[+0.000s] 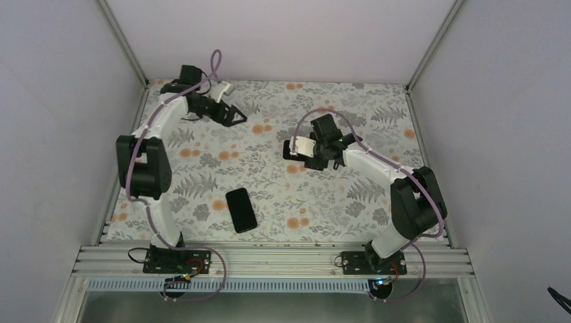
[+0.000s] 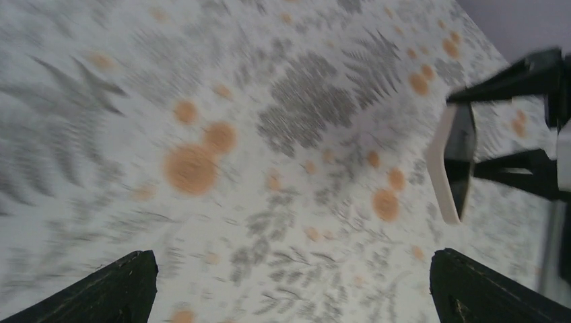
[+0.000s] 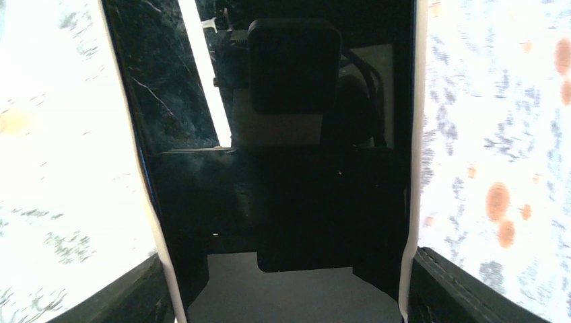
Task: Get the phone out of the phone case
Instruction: Pick up the phone at the center of the board, then remove the phone case from the phone.
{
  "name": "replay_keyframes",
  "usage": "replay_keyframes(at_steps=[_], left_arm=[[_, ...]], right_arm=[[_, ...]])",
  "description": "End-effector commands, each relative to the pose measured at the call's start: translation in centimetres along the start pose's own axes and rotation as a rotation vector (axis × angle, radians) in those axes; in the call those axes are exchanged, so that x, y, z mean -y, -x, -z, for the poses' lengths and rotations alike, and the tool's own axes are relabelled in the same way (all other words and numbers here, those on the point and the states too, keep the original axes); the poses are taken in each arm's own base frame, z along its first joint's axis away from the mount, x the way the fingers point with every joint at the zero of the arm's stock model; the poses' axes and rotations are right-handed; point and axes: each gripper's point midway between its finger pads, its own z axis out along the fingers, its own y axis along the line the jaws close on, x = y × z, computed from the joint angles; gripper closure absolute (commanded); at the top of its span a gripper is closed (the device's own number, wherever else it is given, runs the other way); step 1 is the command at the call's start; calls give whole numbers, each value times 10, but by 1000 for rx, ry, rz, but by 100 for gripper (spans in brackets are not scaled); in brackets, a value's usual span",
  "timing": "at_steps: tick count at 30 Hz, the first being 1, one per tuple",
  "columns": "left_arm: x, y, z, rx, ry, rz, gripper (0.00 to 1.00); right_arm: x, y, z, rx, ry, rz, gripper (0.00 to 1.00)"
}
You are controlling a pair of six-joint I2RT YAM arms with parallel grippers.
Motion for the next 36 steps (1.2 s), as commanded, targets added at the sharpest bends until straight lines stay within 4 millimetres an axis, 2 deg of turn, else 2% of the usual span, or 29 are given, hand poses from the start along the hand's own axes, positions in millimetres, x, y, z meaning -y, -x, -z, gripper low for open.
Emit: replay_keyframes(at_steps=[1,5,10,13,19,28,36], left_arm=[[33,-22,-26,-118,-195,147,0],[39,-16,-39,-146,-253,159,0],[43,3,-50,-134,-295,176,0],[51,11,-61,-151,-313,170,0],[58,9,-82,-195,-341,199,0],[53,1,-102,-233,-325,226,0],[77,5,-111,-243,-386,183,8]], right_arm=[[59,30,16,73,-192,-103,63],[75,41,17,89,-244,-121,64],[82,59,18,121,-282,-108,65],[82,63,3,100,-288,-107,65],[93,78,2,122,-312,-121,65],[95,92,1,146,-326,-116,65],[97,106,-4,138,-367,-93,65]])
